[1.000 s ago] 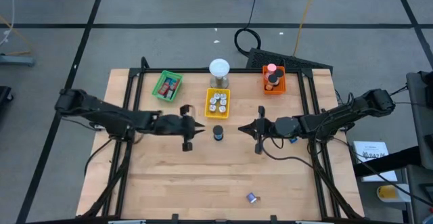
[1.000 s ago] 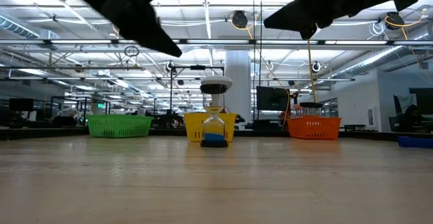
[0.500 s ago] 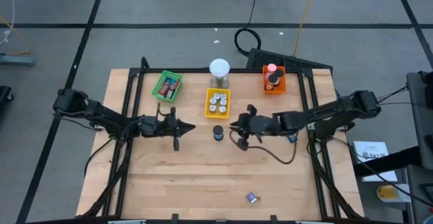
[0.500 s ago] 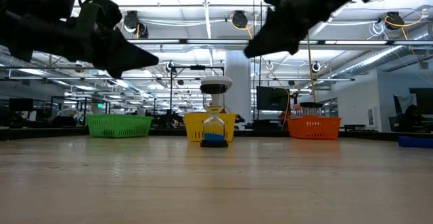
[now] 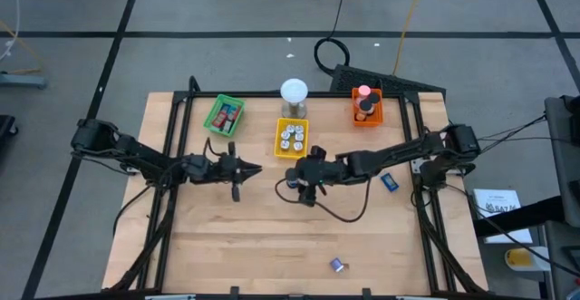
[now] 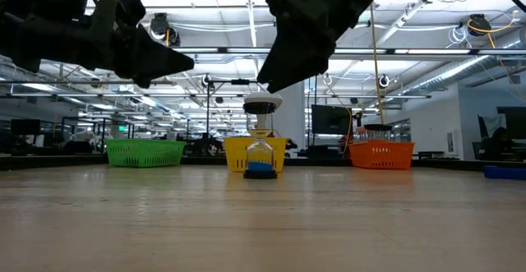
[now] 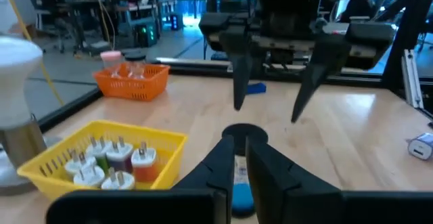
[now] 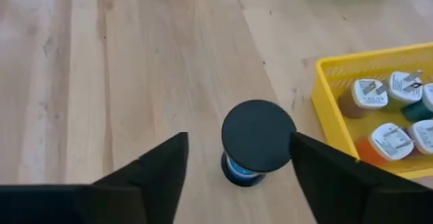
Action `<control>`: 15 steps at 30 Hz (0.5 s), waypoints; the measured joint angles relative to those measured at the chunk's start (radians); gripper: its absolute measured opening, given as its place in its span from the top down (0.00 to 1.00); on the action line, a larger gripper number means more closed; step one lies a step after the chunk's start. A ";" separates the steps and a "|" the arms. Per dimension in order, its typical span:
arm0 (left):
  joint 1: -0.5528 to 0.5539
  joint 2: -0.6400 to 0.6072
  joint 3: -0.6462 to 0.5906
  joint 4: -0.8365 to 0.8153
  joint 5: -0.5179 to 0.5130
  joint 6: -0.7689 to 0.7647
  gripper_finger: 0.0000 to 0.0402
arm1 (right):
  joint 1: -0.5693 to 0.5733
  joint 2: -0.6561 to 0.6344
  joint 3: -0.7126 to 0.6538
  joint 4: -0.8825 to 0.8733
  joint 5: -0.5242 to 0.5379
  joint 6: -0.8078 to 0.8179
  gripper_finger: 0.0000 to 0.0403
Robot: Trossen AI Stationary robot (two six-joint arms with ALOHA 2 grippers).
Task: Pick & Place Office items
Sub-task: Put the black blue hourglass into the orange bin
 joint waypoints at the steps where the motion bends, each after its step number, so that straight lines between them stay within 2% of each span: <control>1: 0.000 0.000 0.000 0.009 0.000 0.007 0.89 | 0.000 0.002 0.000 0.003 0.013 0.000 0.34; 5: 0.000 0.000 0.000 0.062 -0.019 0.038 0.89 | -0.005 0.012 0.002 0.014 0.091 0.017 0.25; 8: 0.006 0.000 0.000 0.069 -0.026 0.047 0.88 | -0.006 0.013 0.002 0.020 0.101 0.028 0.20; 15: 0.011 0.000 0.000 0.059 -0.027 0.033 0.88 | -0.005 0.079 -0.001 0.054 0.099 0.040 0.16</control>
